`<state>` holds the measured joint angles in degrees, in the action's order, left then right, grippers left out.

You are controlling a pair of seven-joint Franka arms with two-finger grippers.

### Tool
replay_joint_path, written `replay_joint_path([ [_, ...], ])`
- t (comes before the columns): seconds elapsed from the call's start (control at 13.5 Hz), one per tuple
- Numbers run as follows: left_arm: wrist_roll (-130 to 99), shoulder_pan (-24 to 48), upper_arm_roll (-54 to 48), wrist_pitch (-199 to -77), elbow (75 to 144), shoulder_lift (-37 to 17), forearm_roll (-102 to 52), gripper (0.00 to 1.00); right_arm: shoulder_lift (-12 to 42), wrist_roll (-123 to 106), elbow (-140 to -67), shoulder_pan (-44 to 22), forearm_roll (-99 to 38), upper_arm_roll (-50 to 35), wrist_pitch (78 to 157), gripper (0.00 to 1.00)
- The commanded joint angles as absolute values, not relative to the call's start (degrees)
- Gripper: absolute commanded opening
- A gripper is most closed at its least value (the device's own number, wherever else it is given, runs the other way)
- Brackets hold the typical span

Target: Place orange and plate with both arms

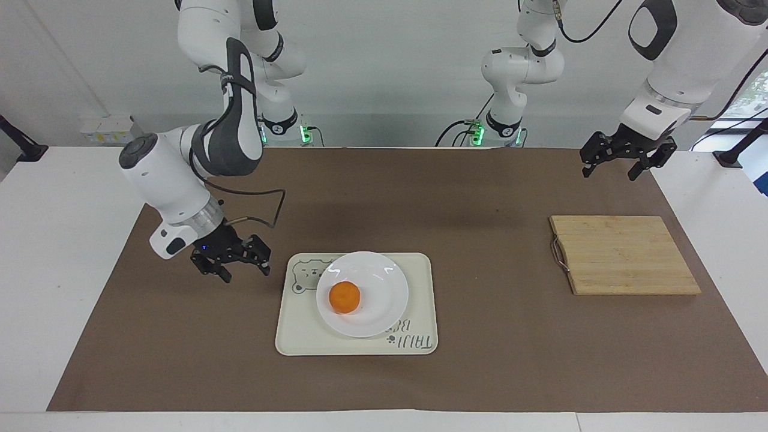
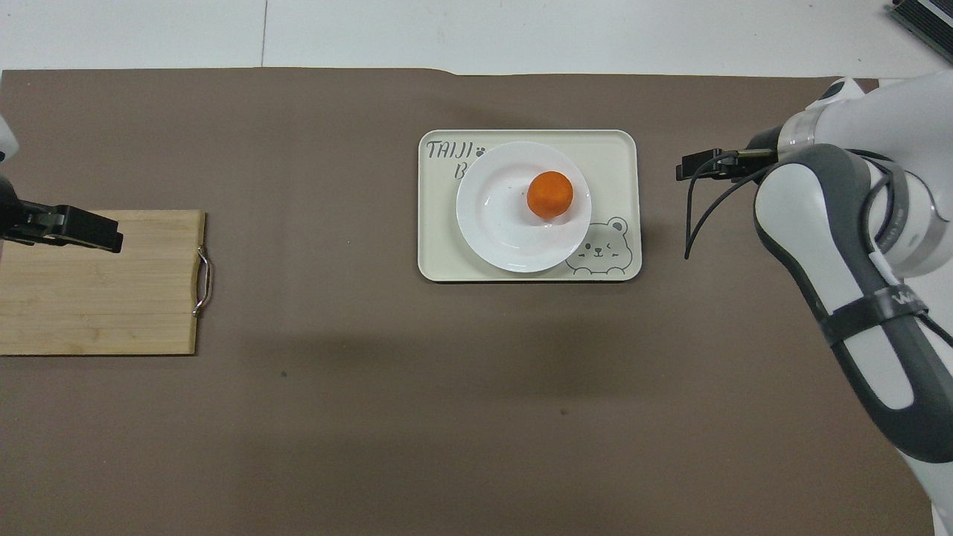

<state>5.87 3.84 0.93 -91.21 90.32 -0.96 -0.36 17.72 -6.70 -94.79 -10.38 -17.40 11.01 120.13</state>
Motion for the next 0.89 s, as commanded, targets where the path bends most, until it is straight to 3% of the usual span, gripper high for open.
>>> replay_joint_path([
  [0.0,6.42,3.69,0.79,-89.91,89.30,-1.41,0.70,1.00,13.29,2.25,-95.71,-9.93,-12.40,10.99,113.85,1.00],
  [0.44,6.42,3.69,0.79,-89.91,89.30,-1.41,0.70,1.00,4.06,4.48,-94.75,-6.16,-4.32,11.34,101.01,1.00],
  [0.81,6.42,3.69,0.79,-89.91,89.30,-1.41,0.70,1.00,2.99,4.13,-86.15,-6.15,-0.98,11.07,89.93,1.00],
])
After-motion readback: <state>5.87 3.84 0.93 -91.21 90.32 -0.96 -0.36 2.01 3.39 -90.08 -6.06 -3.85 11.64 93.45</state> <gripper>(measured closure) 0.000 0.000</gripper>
